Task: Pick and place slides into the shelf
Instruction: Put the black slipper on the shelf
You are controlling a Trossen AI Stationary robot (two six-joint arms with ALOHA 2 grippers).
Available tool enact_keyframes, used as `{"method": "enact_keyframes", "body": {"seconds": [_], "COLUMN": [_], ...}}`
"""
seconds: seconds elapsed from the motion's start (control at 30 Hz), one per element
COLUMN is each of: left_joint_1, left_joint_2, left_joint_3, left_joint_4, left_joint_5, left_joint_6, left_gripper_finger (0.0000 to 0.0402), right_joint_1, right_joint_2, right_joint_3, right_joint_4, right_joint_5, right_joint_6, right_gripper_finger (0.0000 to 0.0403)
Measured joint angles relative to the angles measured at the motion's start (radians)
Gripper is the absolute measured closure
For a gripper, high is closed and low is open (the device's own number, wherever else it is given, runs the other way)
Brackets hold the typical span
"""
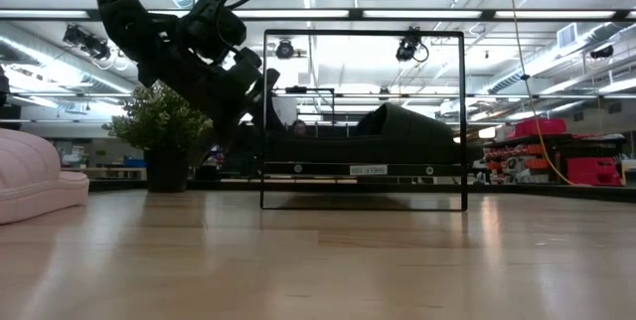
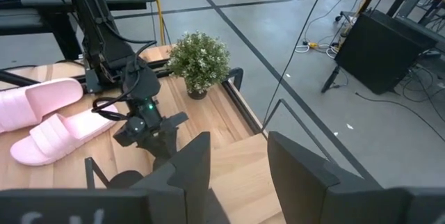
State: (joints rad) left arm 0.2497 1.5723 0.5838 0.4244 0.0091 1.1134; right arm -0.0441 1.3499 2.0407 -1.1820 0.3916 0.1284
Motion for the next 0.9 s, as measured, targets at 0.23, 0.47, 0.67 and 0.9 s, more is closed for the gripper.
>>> {"method": "enact_keyframes", "body": {"seconds": [0.23,0.47,0.67,0.9], "left_joint_1": [0.001,0.001,0.0,0.007], "left_joint_2": [0.0,0.0,0.0,-0.004], "left_joint_3": [0.0,0.0,0.0,0.003], "left_joint_4": [0.003,0.003,-0.03,-0.141], "left_joint_5": [-0.008,-0.009,-0.056,-0.145], "left_joint_6": [0.002,-0.003,-0.005,-0.026], "left_gripper_finger": [0.02,0.0172,0.0158,0.0163], "right_joint_1": [0.0,0.0,0.0,0.0], "right_joint_2": [0.0,0.0,0.0,0.0], "right_joint_3": [0.0,0.0,0.0,0.0], "right_joint_4": [0.0,-0.001,-0.001,-0.046], "right_joint_5": [0.0,0.0,-0.005,-0.012], "right_joint_6": [0.0,0.0,0.0,0.0], "right_gripper_finger": [0.0254,0.0254,0.0254,0.0254]}}
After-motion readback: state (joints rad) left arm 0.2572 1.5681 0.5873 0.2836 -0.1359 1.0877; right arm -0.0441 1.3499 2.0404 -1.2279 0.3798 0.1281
